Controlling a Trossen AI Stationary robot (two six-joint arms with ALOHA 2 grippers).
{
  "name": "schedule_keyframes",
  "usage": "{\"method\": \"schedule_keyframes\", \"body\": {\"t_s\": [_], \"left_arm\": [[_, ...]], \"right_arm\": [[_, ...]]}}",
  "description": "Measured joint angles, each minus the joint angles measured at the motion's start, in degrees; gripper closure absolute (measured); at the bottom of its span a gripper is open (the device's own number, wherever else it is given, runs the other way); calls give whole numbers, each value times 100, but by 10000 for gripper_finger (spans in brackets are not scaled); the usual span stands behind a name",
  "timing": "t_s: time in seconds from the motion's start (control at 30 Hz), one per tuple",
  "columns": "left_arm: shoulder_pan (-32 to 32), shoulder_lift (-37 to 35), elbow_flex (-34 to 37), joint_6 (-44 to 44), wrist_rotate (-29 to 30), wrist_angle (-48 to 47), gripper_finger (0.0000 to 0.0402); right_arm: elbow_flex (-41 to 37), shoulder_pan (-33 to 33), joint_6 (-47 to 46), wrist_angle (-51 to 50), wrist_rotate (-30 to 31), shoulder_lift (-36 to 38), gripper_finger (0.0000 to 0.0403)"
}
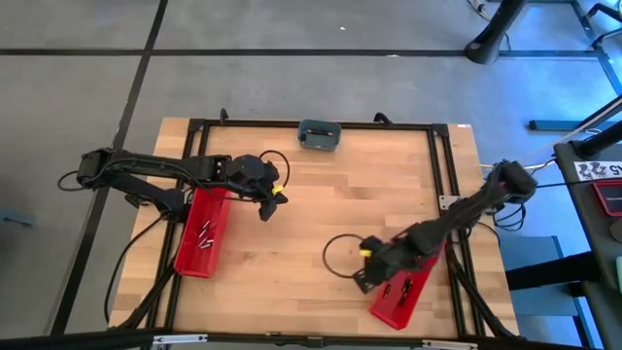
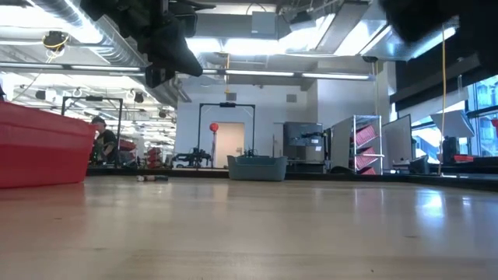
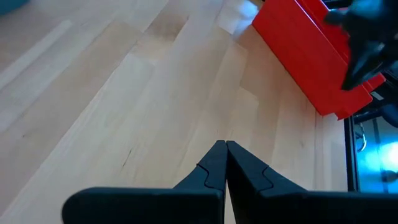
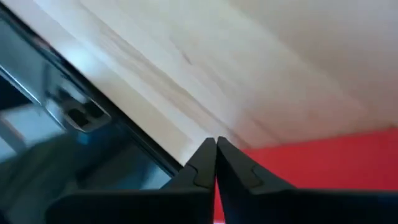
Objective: Sort batteries
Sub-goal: Put the small brown battery into the right red bin
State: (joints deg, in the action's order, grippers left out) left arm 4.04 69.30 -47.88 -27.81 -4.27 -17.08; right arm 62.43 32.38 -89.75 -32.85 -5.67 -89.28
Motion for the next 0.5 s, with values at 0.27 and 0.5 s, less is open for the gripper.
{"method": "schedule_keyframes", "body": {"t_s": [0.27,0.5], "left_arm": [[-5,0,0,-70,0,-2,400],[-5,0,0,-70,0,-4,400]], "right_arm": [[-4,74,131,-254,-1520,-524,398],[-2,371,-34,-627,-2052,-476,395]]}}
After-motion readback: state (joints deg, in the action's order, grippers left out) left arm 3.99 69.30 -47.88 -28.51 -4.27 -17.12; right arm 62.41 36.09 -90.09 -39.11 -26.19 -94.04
